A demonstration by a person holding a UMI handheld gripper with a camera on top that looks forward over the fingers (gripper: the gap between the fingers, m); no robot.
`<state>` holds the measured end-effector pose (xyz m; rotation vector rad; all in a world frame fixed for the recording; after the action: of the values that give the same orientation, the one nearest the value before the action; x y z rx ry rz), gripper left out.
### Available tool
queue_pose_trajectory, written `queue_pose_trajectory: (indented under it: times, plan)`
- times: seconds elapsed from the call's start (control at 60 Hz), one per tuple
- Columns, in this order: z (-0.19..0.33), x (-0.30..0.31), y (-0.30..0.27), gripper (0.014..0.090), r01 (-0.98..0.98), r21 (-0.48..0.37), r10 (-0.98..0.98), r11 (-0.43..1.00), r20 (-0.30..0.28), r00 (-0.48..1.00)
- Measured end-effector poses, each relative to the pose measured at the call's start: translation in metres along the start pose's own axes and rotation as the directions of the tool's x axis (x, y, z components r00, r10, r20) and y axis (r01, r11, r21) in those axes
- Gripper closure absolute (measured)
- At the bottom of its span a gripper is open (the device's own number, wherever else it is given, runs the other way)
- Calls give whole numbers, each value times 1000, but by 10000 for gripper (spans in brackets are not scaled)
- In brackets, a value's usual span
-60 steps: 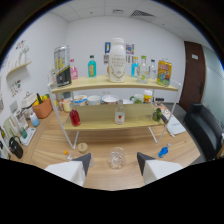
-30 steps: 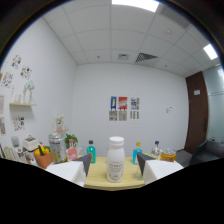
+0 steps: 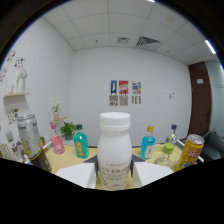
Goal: Make me a cup of Mount Fuji.
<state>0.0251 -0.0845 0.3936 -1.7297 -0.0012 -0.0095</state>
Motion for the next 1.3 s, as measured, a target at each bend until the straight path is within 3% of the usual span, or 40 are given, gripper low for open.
queue_pose_trajectory:
  times: [0.133,0.367,0.5,0.6,0.783,1.0,1.083,1.15,1.3]
  plan:
    - [-6,-1,-2,551,4,-10,-4,1000,16,1000]
    - [-60,0,-60,557,-23,119,14,993,75,997]
    - [-98,11,-48,557,-57,130,43,990,114,993]
    - [-115,28,0,559,-48,93,38,994,103,994]
    - [-114,66,150,559,-88,-112,94,990,54,994]
    - [-103,106,277,558,-140,-268,136,953,-33,990]
    - [-96,114,295,558,-21,-290,13,957,-30,999]
    - [-90,115,301,558,164,-289,-170,943,6,985]
    - [-78,118,301,560,558,-263,-561,787,72,825]
